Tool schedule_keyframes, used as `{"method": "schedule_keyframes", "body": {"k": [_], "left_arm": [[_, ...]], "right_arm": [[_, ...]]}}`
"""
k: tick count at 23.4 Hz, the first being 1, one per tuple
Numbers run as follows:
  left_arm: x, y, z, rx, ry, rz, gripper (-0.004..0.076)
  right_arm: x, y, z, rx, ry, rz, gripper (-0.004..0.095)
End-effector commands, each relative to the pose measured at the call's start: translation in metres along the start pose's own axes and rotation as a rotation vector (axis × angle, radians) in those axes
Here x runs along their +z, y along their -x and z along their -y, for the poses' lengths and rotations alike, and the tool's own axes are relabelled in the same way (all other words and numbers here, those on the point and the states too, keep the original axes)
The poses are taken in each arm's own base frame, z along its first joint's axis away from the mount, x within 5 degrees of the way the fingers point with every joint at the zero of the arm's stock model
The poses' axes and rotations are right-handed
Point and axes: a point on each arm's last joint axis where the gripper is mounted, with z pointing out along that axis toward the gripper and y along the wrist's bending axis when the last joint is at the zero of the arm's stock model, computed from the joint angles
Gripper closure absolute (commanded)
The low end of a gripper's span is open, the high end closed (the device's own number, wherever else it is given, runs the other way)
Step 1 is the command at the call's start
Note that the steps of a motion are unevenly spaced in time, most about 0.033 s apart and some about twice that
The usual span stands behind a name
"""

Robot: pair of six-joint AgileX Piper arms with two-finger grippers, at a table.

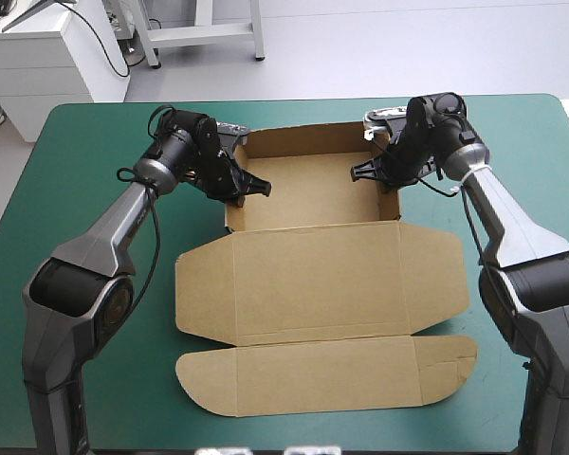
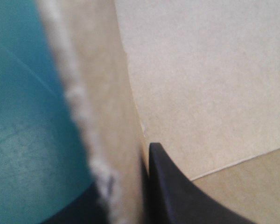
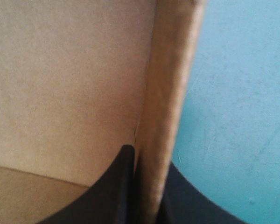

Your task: Fold the box

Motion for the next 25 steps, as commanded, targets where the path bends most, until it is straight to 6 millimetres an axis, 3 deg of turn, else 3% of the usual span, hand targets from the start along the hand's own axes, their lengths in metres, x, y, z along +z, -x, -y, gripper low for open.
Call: {"method": "schedule_keyframes", "body": {"k": [1,3,5,7,12,14,16,19,20,24,25], "left_arm": [[-0.035,-0.003,0.008,0.075,-0.023,0.029,0.0462],[-0.036,-0.004,0.009,0.073,-0.032,0.031,0.029],[-0.037,-0.004,0.009,0.073,-0.032,0.033,0.0169],[-0.038,-0.004,0.009,0.064,-0.03,0.035,0.0102],[-0.047,-0.005,0.009,0.064,-0.023,0.053,0.0096],[-0.061,-0.003,0.005,0.084,0.037,0.095,0.0096],[-0.091,-0.003,0.001,0.092,0.108,0.174,0.0098],[-0.15,-0.013,0.003,0.11,0.139,0.321,0.0234],[-0.171,-0.022,0.005,0.147,0.139,0.365,0.035],[-0.211,-0.042,0.008,0.195,0.141,0.448,0.0687],[-0.22,-0.048,0.009,0.21,0.145,0.464,0.0729]], "right_arm": [[-0.033,0.001,-0.005,-0.049,0.047,0.071,0.0591],[-0.033,0.001,-0.007,-0.042,0.07,0.072,0.0369],[-0.033,0.001,-0.007,-0.021,0.073,0.071,0.0162],[-0.034,0.001,-0.008,-0.011,0.073,0.073,0.0062],[-0.038,0.001,-0.009,-0.001,0.087,0.08,0.0096],[-0.04,0.001,-0.007,-0.011,0.058,0.086,0.0124],[-0.043,0.002,-0.003,-0.024,0.016,0.098,0.0147],[-0.054,0.007,-0.003,-0.061,0.006,0.141,0.0172],[-0.058,0.009,-0.004,-0.068,0.008,0.155,0.0172],[-0.063,0.01,-0.004,-0.092,0.004,0.171,0.0172],[-0.063,0.01,-0.004,-0.095,0.004,0.171,0.0172]]}}
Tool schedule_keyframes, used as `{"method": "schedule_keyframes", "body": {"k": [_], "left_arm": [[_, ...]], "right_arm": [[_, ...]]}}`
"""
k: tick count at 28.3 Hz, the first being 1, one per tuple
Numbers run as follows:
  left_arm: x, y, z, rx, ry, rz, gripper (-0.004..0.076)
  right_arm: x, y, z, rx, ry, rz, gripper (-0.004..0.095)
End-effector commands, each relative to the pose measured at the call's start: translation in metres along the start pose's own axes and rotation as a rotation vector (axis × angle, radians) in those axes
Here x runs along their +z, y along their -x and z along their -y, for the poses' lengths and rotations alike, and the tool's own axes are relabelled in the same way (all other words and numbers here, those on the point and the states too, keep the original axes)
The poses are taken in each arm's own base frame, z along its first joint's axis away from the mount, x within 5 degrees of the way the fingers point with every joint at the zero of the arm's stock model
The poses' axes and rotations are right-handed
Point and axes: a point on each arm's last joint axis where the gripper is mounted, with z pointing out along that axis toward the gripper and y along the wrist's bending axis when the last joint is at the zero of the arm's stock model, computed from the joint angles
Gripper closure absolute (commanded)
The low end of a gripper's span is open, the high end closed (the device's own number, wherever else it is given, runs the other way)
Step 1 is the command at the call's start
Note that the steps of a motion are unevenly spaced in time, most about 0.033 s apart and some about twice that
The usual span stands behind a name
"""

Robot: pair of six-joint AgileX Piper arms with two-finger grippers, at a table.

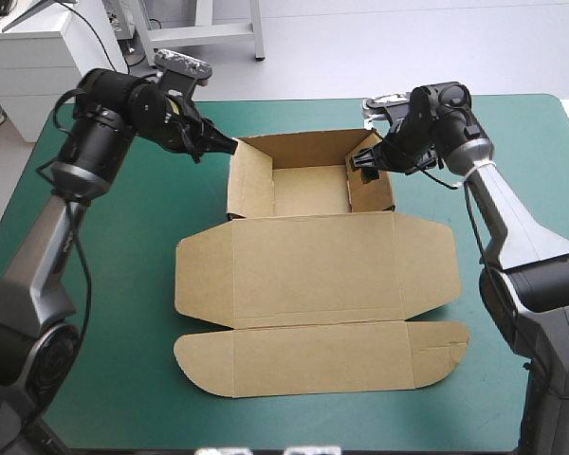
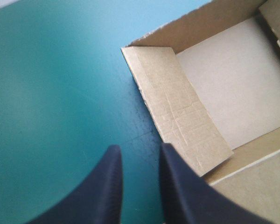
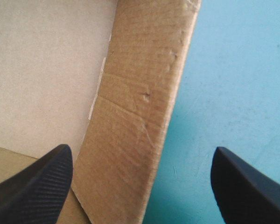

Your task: Fold the box

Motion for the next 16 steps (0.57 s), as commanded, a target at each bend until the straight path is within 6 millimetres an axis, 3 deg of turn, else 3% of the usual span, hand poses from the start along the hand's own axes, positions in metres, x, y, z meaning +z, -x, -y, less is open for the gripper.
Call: {"method": "schedule_keyframes", "body": {"k": [1,3,7,13,16], "left_arm": [[-0.067,-0.009,0.0,0.047,0.006,0.096,0.0727],[-0.085,-0.024,0.0,0.059,0.007,0.095,0.0727],[-0.089,-0.059,0.003,0.061,-0.003,0.02,0.0731],[-0.064,-0.132,0.009,0.072,-0.023,-0.196,0.0731],[-0.048,-0.174,0.015,0.046,-0.048,-0.317,0.0731]], "right_arm": [[-0.043,0.003,-0.002,-0.031,-0.006,0.101,0.0172],[-0.043,0.005,-0.002,-0.038,-0.007,0.113,0.0172],[-0.043,0.008,-0.001,-0.046,-0.016,0.151,0.0172],[-0.035,0.014,0.0,-0.048,-0.021,0.195,0.0172],[-0.021,0.016,0.001,-0.045,-0.02,0.178,0.0172]]}}
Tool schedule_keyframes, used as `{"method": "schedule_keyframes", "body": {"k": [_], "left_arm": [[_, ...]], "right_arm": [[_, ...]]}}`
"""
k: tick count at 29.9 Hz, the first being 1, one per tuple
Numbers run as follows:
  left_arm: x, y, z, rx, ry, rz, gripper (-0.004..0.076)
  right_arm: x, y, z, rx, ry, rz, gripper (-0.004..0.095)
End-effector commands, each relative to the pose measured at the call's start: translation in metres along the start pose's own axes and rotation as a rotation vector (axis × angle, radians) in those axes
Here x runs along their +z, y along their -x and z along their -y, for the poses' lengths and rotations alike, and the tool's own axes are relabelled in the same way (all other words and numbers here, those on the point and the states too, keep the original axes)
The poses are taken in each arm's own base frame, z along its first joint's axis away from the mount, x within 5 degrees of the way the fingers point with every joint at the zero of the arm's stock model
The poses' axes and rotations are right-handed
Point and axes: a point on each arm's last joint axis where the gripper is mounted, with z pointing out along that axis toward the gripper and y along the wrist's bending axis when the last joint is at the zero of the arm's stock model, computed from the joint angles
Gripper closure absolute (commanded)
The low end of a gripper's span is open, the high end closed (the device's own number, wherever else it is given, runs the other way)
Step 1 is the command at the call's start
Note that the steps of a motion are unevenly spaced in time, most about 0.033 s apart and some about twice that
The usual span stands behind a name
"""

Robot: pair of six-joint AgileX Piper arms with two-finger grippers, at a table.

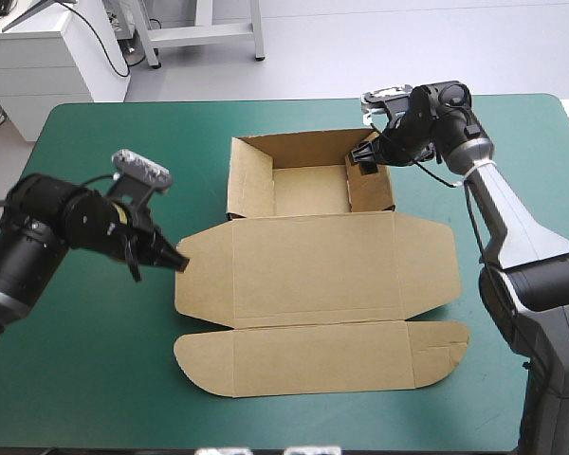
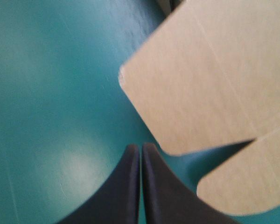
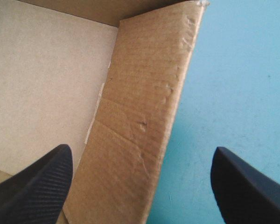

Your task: Fold the box

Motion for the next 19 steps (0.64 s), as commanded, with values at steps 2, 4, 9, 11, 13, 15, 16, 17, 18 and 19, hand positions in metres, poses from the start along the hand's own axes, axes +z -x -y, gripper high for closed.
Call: {"method": "schedule_keyframes", "body": {"k": [2,4,9,11,13,15,16,17,18,19], "left_arm": [[0.016,-0.053,0.011,-0.054,-0.037,-0.131,0.0731],[0.026,-0.072,0.014,-0.084,-0.038,-0.157,0.0731],[0.034,-0.104,0.019,-0.099,-0.036,-0.142,0.0731],[0.03,-0.11,0.019,-0.098,-0.032,-0.122,0.0731],[0.023,-0.113,0.019,-0.095,-0.02,-0.087,0.0731],[0.017,-0.115,0.017,-0.091,-0.003,-0.046,0.0731],[0.015,-0.116,0.017,-0.091,-0.002,-0.03,0.0731],[0.012,-0.117,0.017,-0.091,0.0,-0.012,0.0731],[0.01,-0.117,0.017,-0.092,0.001,0.007,0.0731],[0.008,-0.118,0.018,-0.092,0.002,0.019,0.0731]], "right_arm": [[-0.013,0.01,0.002,-0.014,-0.014,0.096,0.0172],[-0.002,0.011,0.004,-0.011,-0.015,0.089,0.0172],[0.012,0.015,0.005,-0.009,-0.018,0.115,0.0208],[0.013,0.016,0.006,-0.01,-0.02,0.118,0.0289],[0.015,0.016,0.006,-0.013,-0.026,0.116,0.0419],[0.016,0.015,0.007,-0.006,-0.029,0.11,0.0569],[0.016,0.015,0.007,-0.007,-0.03,0.11,0.0628],[0.016,0.015,0.007,-0.008,-0.032,0.11,0.0702],[0.016,0.016,0.007,-0.01,-0.034,0.111,0.0758],[0.016,0.016,0.007,-0.012,-0.037,0.111,0.0824]]}}
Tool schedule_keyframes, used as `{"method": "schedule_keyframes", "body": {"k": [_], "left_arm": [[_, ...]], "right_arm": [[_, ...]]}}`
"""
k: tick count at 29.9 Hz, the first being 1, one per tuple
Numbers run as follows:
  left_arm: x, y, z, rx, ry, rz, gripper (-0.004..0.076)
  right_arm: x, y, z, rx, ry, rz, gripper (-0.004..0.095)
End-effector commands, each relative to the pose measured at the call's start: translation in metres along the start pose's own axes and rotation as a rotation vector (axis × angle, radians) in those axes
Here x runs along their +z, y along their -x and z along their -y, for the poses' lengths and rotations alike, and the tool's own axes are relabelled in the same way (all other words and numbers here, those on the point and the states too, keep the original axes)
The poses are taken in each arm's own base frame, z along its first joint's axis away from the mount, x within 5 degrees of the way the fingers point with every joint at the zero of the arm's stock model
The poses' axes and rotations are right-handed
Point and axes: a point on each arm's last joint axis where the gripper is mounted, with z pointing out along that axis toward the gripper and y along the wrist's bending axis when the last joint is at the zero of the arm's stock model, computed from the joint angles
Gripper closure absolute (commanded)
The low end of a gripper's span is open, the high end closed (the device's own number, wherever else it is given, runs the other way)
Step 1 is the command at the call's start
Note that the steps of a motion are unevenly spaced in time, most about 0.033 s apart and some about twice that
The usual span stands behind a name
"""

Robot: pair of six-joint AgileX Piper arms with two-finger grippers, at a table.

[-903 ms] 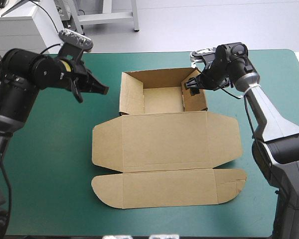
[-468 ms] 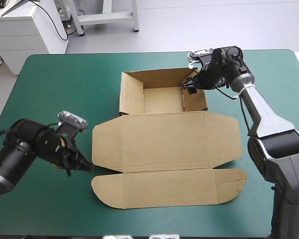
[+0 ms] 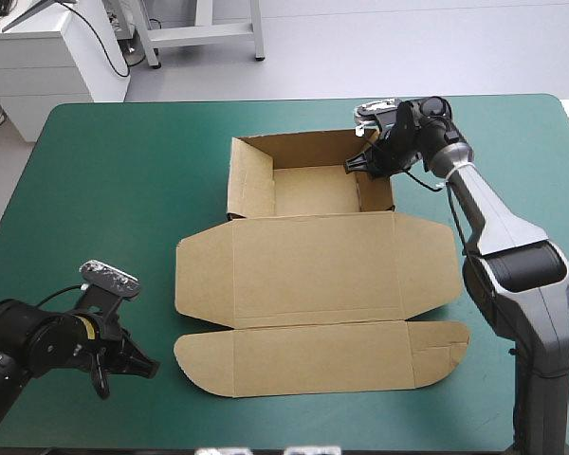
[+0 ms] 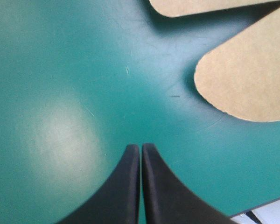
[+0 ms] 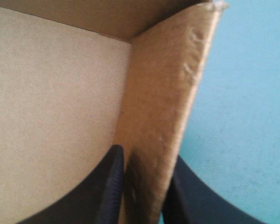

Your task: Fold the box

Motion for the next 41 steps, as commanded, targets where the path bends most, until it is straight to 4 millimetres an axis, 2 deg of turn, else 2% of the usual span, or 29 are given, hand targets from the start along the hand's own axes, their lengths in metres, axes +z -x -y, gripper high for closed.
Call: {"method": "schedule_keyframes", "body": {"k": [1,2,9,13,17,22,24,30,34,41], "left_arm": [[-0.014,0.002,0.0,-0.005,0.008,0.107,0.0731],[-0.016,0.001,0.0,-0.005,0.008,0.115,0.0731],[-0.018,0.0,-0.001,-0.003,0.016,0.127,0.0731],[-0.018,-0.001,-0.001,-0.003,0.016,0.117,0.0731],[-0.018,-0.001,-0.001,-0.003,0.016,0.117,0.0731],[-0.018,-0.001,-0.001,-0.003,0.016,0.117,0.0731],[-0.018,-0.001,-0.001,-0.003,0.016,0.117,0.0731],[-0.018,0.0,-0.004,0.01,0.051,0.128,0.0731],[-0.018,0.001,-0.004,0.011,0.052,0.14,0.0731],[-0.018,0.002,-0.004,0.011,0.052,0.142,0.0731]], "right_arm": [[-0.038,0.013,0.002,-0.011,-0.022,0.125,0.0885],[-0.038,0.013,0.002,-0.009,-0.023,0.125,0.0927],[-0.039,0.013,0.004,-0.02,-0.049,0.124,0.0929],[-0.05,0.018,0.024,-0.033,-0.139,0.155,0.0929],[-0.066,0.018,0.065,-0.002,-0.26,0.161,0.0929],[-0.089,0.005,0.139,0.126,-0.372,0.163,0.0929],[-0.096,-0.006,0.17,0.188,-0.411,0.153,0.0929],[-0.116,-0.043,0.239,0.33,-0.494,0.098,0.0929],[-0.127,-0.061,0.267,0.385,-0.531,0.083,0.0929],[-0.137,-0.081,0.291,0.41,-0.564,0.042,0.0929]]}}
